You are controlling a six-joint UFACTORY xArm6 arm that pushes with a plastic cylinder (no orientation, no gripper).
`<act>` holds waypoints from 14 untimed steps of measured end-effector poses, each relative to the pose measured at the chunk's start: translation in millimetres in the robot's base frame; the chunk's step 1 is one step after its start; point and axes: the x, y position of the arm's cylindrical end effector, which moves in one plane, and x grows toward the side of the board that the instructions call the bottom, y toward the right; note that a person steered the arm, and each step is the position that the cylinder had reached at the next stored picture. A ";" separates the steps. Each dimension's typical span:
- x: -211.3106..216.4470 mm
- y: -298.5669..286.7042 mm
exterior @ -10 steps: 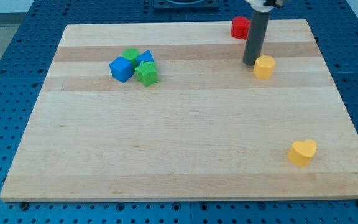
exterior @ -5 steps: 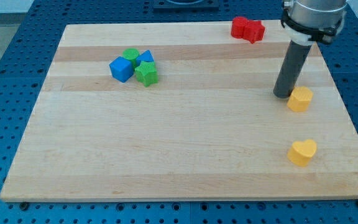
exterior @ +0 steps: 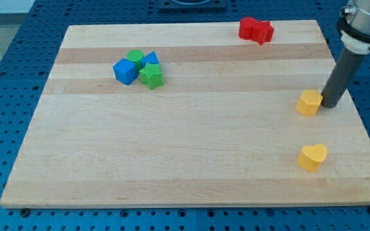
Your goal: Push the yellow hexagon into the yellow heart
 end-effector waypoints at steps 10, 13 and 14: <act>58.9 -50.7; 19.7 -50.7; -5.8 -50.8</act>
